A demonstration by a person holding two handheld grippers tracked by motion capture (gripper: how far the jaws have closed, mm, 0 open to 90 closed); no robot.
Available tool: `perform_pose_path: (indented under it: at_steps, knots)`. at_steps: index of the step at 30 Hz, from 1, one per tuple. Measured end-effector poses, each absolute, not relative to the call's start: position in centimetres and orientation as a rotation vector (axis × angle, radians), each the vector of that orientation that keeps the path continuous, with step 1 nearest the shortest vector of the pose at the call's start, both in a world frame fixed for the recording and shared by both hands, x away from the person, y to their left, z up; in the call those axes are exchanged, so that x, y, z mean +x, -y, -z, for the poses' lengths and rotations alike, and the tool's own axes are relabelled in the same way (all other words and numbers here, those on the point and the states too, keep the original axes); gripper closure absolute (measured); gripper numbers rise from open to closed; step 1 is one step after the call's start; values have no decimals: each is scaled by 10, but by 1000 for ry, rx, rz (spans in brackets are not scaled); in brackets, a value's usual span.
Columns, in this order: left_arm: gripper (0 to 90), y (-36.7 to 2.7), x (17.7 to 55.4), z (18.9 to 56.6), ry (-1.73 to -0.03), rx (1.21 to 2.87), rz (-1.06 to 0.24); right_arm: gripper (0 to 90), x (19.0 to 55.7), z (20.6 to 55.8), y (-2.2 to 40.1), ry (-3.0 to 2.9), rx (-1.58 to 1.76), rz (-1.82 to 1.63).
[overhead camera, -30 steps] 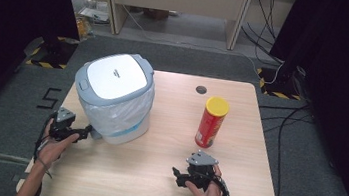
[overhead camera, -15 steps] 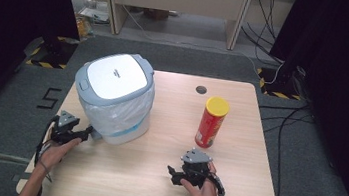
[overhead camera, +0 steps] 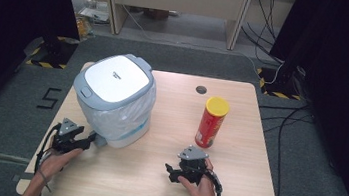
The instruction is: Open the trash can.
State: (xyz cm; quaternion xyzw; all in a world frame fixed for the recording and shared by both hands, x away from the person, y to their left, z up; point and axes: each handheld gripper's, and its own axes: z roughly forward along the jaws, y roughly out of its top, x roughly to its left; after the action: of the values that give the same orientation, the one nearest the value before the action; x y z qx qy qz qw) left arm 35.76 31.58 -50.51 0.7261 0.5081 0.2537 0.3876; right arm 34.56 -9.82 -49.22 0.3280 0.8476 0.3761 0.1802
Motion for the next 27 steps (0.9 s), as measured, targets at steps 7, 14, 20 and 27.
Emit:
perform_pose_path:
  at_steps: [7, 14, 20, 27]
  knots:
    - [405, -301, 343, 506, -1248, 1858, -649, 156, 349, 489, 87, -2402, 895, -1096]
    - [342, -293, 342, 507, -1205, 1859, -564, 172, 366, 489, 45, -2403, 856, -1180]
    - [339, -293, 341, 507, -1197, 1863, -575, 180, 383, 490, 18, -2383, 847, -1262]
    - [340, -293, 339, 507, -1187, 1870, -583, 117, 408, 495, -5, -2332, 863, -1308]
